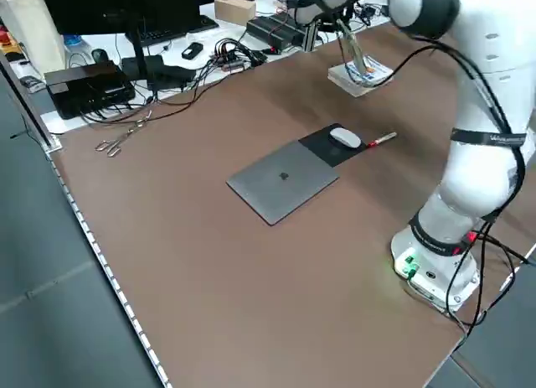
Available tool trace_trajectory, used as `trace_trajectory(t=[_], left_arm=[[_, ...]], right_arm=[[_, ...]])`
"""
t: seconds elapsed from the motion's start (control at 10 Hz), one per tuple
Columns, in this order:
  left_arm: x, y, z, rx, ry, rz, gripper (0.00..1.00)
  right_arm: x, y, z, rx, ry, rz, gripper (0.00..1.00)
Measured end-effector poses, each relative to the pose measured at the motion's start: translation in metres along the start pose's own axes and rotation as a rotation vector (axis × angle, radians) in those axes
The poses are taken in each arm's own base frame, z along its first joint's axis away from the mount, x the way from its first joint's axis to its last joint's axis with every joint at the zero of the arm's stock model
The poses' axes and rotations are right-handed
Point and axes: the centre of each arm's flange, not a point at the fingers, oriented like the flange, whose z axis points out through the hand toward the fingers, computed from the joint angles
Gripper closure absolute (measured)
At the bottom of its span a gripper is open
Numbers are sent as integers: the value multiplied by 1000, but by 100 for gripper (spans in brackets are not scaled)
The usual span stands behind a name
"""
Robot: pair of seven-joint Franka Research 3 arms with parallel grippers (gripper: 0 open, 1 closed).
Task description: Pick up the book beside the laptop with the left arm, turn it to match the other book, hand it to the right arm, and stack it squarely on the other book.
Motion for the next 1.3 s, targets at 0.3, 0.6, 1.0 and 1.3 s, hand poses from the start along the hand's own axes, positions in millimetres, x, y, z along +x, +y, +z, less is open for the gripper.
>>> trace_trajectory(t=[0.3, 0.6, 1.0, 1.3], left_arm=[[40, -16, 65, -58, -23, 99, 85], [62, -18, 107, -89, -19, 196, 85], [61, -43, 145, -70, -53, 234, 85], [55, -67, 165, 34, -105, 327, 85]], right_arm=[[1, 1, 0, -1, 0, 4, 0], [1, 1, 0, -2, 0, 5, 0], [4, 2, 0, -4, 2, 10, 0], [5, 3, 0, -4, 2, 13, 0]])
